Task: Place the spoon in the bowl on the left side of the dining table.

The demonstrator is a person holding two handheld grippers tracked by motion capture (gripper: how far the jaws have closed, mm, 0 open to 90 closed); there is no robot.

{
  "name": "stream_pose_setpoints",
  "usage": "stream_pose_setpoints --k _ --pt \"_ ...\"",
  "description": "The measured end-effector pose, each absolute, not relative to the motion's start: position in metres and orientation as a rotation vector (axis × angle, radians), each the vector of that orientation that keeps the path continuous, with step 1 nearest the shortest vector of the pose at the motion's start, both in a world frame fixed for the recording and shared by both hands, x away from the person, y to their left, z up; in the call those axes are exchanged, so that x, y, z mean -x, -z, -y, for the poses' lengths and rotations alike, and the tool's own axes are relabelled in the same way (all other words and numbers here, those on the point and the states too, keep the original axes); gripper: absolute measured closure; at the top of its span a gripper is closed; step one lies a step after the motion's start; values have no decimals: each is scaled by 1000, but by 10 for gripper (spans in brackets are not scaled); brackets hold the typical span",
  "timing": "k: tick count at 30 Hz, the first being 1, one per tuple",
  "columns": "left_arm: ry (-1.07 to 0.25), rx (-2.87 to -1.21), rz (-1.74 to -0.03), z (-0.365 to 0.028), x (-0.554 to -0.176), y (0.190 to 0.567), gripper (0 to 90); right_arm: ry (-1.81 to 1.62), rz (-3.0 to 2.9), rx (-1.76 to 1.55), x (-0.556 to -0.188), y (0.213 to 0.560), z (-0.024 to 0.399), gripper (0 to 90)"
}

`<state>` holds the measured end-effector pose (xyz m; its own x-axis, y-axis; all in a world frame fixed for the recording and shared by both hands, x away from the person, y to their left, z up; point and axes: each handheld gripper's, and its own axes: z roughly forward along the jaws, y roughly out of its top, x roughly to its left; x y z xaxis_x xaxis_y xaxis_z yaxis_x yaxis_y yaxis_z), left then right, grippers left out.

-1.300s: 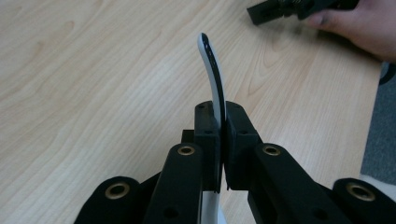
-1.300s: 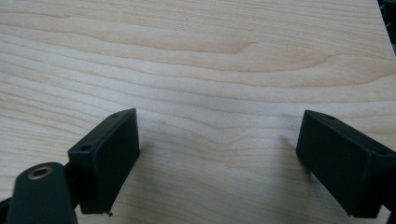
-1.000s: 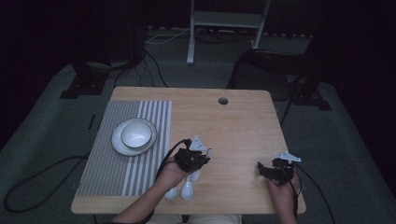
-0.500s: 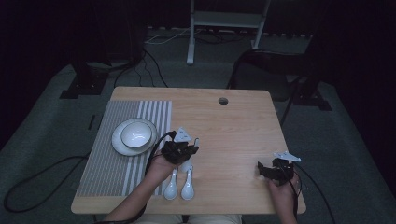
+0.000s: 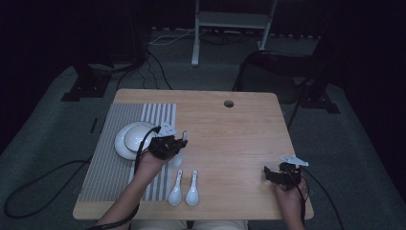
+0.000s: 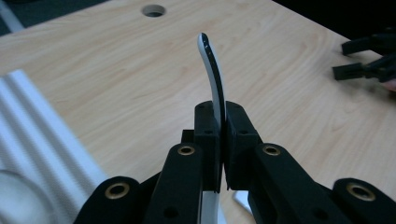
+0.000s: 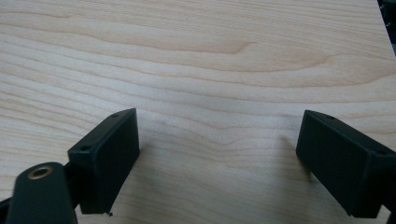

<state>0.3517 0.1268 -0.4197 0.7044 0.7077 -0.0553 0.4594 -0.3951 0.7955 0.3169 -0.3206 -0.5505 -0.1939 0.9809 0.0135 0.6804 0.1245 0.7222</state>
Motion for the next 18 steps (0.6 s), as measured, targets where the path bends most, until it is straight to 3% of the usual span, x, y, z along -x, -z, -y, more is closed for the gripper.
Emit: stream_pose_setpoints --k 18 --pt "-477 -1960 -1011 -182 -368 412 854 -840 -1935 -1600 -317 550 321 127"
